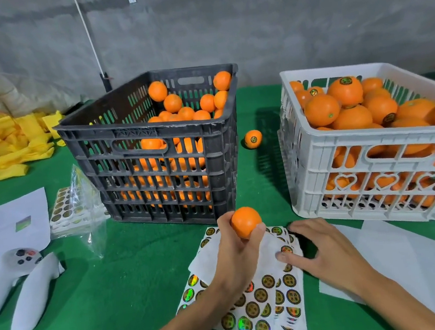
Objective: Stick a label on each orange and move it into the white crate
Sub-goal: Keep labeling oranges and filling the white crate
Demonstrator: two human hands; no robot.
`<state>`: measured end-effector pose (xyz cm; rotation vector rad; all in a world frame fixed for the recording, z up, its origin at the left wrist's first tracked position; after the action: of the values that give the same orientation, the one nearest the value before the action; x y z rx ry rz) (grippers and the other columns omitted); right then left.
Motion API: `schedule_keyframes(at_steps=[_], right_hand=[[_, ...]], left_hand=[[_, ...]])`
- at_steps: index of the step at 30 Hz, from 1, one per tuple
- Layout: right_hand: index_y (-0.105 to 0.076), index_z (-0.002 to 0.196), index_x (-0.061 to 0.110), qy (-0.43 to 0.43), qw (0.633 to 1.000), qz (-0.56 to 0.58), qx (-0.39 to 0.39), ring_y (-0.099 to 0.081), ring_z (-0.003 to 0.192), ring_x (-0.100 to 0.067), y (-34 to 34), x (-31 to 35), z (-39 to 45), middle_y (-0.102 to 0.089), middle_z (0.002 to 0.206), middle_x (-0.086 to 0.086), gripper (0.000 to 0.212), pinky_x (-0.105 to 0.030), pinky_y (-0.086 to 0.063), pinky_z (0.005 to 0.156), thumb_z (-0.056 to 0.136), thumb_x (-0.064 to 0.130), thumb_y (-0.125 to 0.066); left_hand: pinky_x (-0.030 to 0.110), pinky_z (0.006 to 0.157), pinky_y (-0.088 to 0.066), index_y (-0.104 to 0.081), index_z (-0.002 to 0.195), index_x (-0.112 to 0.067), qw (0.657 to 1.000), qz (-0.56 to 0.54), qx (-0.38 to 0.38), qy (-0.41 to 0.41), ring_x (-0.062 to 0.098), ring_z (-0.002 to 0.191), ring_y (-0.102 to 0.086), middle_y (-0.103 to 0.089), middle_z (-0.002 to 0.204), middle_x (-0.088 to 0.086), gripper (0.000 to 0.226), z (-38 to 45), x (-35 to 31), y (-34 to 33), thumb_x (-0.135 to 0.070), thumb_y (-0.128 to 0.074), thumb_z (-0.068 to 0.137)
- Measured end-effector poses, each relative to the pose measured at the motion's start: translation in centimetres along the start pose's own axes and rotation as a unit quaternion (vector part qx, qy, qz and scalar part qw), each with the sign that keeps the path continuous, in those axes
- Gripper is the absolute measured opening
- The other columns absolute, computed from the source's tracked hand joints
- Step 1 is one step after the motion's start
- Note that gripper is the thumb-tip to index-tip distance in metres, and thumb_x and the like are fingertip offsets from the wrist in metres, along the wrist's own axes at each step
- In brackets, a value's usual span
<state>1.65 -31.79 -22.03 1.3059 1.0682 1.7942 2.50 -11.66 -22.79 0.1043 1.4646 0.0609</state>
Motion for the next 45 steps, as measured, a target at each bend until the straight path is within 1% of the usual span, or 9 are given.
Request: schedule_keyframes(at_steps=[4,7,12,15,20,25,37,42,45], right_hand=[[-0.065,0.129,0.031,-0.065,0.998,-0.003,-0.018,-0.051,0.096,-0.004,1.5,-0.8,0.5,-0.060,0.104,0.020,0.069,-0.022,-0.043,0.081,0.081,0.080,-0.059],[-0.072,0.117,0.025,-0.098,0.987,0.126,-0.020,-0.054,0.070,0.000,1.7,-1.4,0.4,-0.066,0.085,0.014,0.040,-0.016,-0.040,0.063,0.087,0.052,-0.075],[-0.074,0.114,0.029,-0.151,0.920,0.361,-0.038,-0.058,0.068,-0.006,0.1,-2.2,0.4,-0.066,0.079,0.011,0.028,-0.023,-0.050,0.070,0.088,0.025,-0.081],[-0.077,0.113,0.032,-0.140,0.872,0.466,-0.043,-0.058,0.078,-0.015,-0.3,-2.2,0.9,-0.066,0.083,0.002,0.030,-0.036,-0.053,0.088,0.088,0.016,-0.081],[-0.079,0.111,0.023,-0.151,0.838,0.524,-0.024,-0.066,0.087,-0.025,-1.3,-2.9,0.8,-0.070,0.089,-0.012,0.033,-0.046,-0.054,0.097,0.079,0.028,-0.085],[-0.080,0.102,0.022,-0.181,0.814,0.547,-0.071,-0.070,0.081,-0.023,-1.5,-3.3,0.9,-0.074,0.086,-0.011,0.033,-0.032,-0.057,0.085,0.070,0.015,-0.087],[-0.080,0.095,0.024,-0.157,0.845,0.503,-0.088,-0.070,0.082,-0.028,-0.5,-2.4,0.9,-0.073,0.086,-0.017,0.029,-0.038,-0.060,0.086,0.084,-0.004,-0.079],[-0.079,0.104,0.040,-0.088,0.963,0.236,-0.098,-0.069,0.082,-0.007,0.7,-1.9,0.3,-0.074,0.093,0.020,0.024,-0.014,-0.051,0.074,0.091,0.020,-0.078],[-0.076,0.106,0.040,-0.083,0.976,0.178,-0.089,-0.065,0.081,-0.003,0.7,-1.8,0.3,-0.069,0.093,0.030,0.023,-0.009,-0.046,0.069,0.089,0.025,-0.080]], left_hand=[[0.017,0.069,-0.050,-0.034,0.130,-0.026,1.000,-0.005,0.009,0.012,0.002,0.074,-0.057,-0.053,0.108,0.003,0.043,1.2,-0.7,-2.5,-0.037,-0.064,0.101],[0.013,0.072,-0.050,-0.034,0.132,-0.025,1.000,-0.012,0.014,0.006,-0.004,0.078,-0.059,-0.054,0.109,0.003,0.045,2.3,-1.3,-4.1,-0.035,-0.064,0.101],[0.010,0.072,-0.049,-0.037,0.136,-0.022,1.000,-0.021,-0.006,0.009,-0.005,0.083,-0.063,-0.059,0.107,-0.002,0.047,3.3,-1.2,-5.7,-0.032,-0.066,0.100],[0.014,0.077,-0.050,-0.038,0.134,-0.025,0.998,-0.048,-0.025,0.008,-0.002,0.082,-0.063,-0.058,0.107,-0.002,0.043,3.5,-0.7,-5.7,-0.030,-0.066,0.100],[0.010,0.077,-0.048,-0.040,0.133,-0.026,0.996,-0.074,-0.052,0.025,-0.003,0.088,-0.063,-0.060,0.108,-0.004,0.043,3.7,0.2,-5.1,-0.036,-0.066,0.100],[0.009,0.078,-0.047,-0.040,0.133,-0.029,0.994,-0.086,-0.057,0.029,0.000,0.093,-0.064,-0.060,0.110,-0.004,0.044,3.8,0.6,-5.0,-0.039,-0.066,0.099],[0.011,0.078,-0.048,-0.039,0.133,-0.028,0.994,-0.084,-0.058,0.026,-0.002,0.089,-0.063,-0.060,0.107,-0.005,0.044,3.7,0.4,-5.0,-0.037,-0.066,0.099],[0.010,0.076,-0.048,-0.039,0.131,-0.030,0.995,-0.082,-0.051,0.027,-0.002,0.087,-0.062,-0.059,0.106,-0.003,0.043,3.7,0.4,-4.9,-0.039,-0.066,0.099],[0.011,0.078,-0.048,-0.039,0.131,-0.031,0.995,-0.078,-0.051,0.024,-0.001,0.088,-0.062,-0.058,0.108,-0.003,0.042,3.7,0.5,-4.9,-0.040,-0.066,0.099]])
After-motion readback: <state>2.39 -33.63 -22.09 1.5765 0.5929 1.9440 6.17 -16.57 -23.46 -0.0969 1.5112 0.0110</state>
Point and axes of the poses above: each hand's wrist, its own z-axis towards the middle knuckle, its own y-axis out of the back of the hand, x = y × z, the point moved 6 cm from there along z, towards the middle knuckle
